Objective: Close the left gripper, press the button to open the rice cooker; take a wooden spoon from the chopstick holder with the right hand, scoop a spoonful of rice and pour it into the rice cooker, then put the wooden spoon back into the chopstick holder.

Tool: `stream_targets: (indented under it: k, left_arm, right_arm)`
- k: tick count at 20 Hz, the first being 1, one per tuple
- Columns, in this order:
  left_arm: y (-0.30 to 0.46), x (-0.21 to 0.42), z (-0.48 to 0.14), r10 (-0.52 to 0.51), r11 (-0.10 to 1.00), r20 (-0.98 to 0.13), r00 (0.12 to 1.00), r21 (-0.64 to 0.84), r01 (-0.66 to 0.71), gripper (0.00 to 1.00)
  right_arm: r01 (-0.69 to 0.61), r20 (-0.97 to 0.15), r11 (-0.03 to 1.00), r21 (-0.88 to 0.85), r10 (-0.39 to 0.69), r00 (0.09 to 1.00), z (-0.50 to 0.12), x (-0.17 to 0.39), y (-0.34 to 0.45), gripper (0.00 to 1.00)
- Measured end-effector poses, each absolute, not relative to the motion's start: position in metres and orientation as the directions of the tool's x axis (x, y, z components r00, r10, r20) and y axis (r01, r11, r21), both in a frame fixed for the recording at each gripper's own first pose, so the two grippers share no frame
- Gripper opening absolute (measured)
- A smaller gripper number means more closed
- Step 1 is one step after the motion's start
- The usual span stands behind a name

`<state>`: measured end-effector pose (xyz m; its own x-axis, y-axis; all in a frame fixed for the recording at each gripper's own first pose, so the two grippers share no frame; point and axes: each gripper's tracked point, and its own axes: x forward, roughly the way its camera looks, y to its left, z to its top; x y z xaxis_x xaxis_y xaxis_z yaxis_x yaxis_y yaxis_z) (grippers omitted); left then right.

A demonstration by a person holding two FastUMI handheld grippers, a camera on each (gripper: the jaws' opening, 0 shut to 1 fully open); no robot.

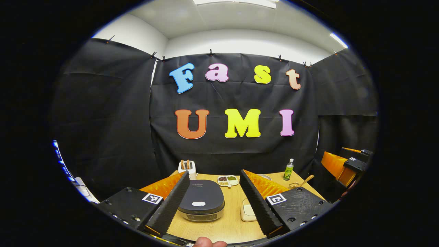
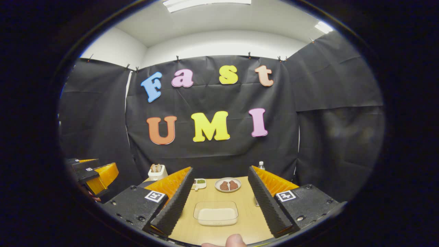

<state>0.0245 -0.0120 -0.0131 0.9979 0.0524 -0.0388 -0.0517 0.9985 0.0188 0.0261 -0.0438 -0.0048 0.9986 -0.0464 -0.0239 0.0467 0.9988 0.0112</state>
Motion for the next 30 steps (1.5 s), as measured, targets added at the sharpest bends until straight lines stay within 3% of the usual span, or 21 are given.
stream_targets:
  k: [13, 21, 24, 26, 27, 28, 29, 30]
  left_arm:
    - [0.014, 0.066, -0.077, 0.159, 0.987, -0.249, 0.955, 0.031, -0.156, 0.95]
    - [0.028, 0.114, -0.142, 0.134, 0.985, -0.493, 0.86, -0.029, -0.169, 0.93]
    - [0.035, 0.14, -0.157, 0.12, 0.983, -0.541, 0.832, -0.049, -0.174, 0.77]
    - [0.044, 0.148, -0.173, 0.123, 0.978, -0.589, 0.799, -0.067, -0.2, 0.57]
    - [0.047, 0.153, -0.181, 0.118, 0.976, -0.612, 0.782, -0.076, -0.206, 0.41]
    - [0.049, 0.157, -0.189, 0.112, 0.974, -0.63, 0.769, -0.083, -0.21, 0.33]
    - [0.049, 0.159, -0.197, 0.091, 0.973, -0.652, 0.753, -0.102, -0.205, 0.08]
    - [0.05, 0.159, -0.203, 0.077, 0.972, -0.67, 0.739, -0.114, -0.205, 0.11]
  right_arm:
    - [-0.016, -0.059, 1.0, 0.027, 0.017, 0.998, -0.02, 0.075, -0.077, 1.0]
    - [-0.03, -0.1, 0.999, 0.019, 0.032, 0.995, -0.036, 0.105, -0.098, 1.0]
    - [-0.02, -0.111, 0.999, 0.026, 0.022, 0.994, -0.04, 0.114, -0.111, 1.0]
    - [-0.009, -0.116, 0.999, 0.031, 0.013, 0.993, -0.043, 0.117, -0.118, 1.0]
    - [-0.003, -0.122, 0.999, 0.034, 0.007, 0.993, -0.046, 0.119, -0.122, 1.0]
    - [0.002, -0.127, 0.999, 0.039, 0.003, 0.992, -0.049, 0.121, -0.125, 1.0]
    - [0.008, -0.13, 0.999, 0.045, -0.002, 0.992, -0.05, 0.122, -0.128, 1.0]
    - [0.013, -0.133, 0.999, 0.053, -0.005, 0.991, -0.052, 0.124, -0.132, 1.0]
